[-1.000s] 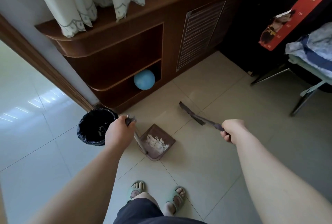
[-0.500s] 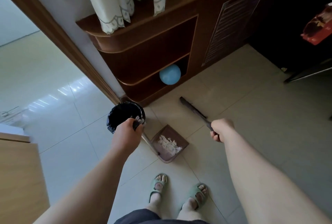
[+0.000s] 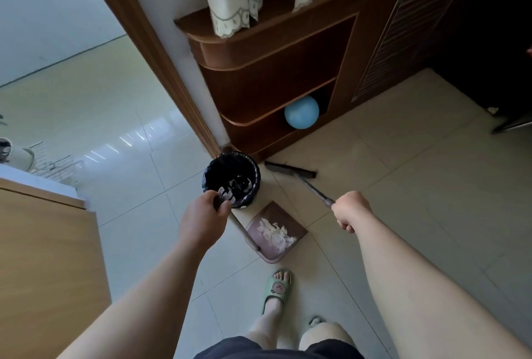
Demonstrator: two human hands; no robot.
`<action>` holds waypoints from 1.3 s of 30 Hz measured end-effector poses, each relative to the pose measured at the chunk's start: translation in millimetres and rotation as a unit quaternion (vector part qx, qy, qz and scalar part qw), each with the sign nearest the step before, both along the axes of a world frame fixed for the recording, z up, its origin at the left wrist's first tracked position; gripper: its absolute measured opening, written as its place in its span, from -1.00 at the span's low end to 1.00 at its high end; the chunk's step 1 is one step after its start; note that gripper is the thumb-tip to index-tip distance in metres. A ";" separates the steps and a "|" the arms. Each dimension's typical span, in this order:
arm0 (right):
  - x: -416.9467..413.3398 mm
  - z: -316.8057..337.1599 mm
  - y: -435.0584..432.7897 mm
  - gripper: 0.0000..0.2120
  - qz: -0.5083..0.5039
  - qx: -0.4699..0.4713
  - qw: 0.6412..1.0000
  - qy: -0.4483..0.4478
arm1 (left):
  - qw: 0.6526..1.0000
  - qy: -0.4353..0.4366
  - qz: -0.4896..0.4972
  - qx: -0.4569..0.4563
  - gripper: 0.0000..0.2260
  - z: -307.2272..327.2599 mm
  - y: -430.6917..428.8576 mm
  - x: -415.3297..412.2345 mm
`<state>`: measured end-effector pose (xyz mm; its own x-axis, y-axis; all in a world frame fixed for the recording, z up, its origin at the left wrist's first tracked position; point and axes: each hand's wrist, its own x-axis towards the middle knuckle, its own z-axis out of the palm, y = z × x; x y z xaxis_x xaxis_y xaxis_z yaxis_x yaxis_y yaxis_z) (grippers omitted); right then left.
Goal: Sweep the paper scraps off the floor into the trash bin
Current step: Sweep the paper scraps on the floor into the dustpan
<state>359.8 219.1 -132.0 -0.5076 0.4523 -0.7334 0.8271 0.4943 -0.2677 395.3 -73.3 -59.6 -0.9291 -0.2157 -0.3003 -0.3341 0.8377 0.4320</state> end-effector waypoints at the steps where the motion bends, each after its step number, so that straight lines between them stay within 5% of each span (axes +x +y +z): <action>1: 5.9 -0.4 -1.1 -0.74 0.011 0.007 1.000 -0.001 | 1.000 0.003 0.004 0.002 -0.83 0.1 -3.1 5.8; 15: 159.0 -8.4 4.4 -0.66 0.065 0.053 0.996 -0.011 | 0.999 0.023 0.028 -0.007 -0.83 -1.7 -29.0 112.3; 27: 223.7 51.0 -28.1 -0.75 0.063 0.037 0.996 -0.044 | 0.999 0.013 0.030 -0.029 -0.83 -3.2 -87.4 182.0; 34: 245.2 101.0 -58.2 -0.93 -0.063 0.021 0.997 0.027 | 1.000 0.008 -0.008 -0.029 -0.81 -2.8 -137.8 204.0; 39: 278.7 94.6 -91.4 -0.85 -0.154 0.017 0.987 0.047 | 0.999 0.008 -0.030 -0.024 -0.81 -2.1 -176.3 219.0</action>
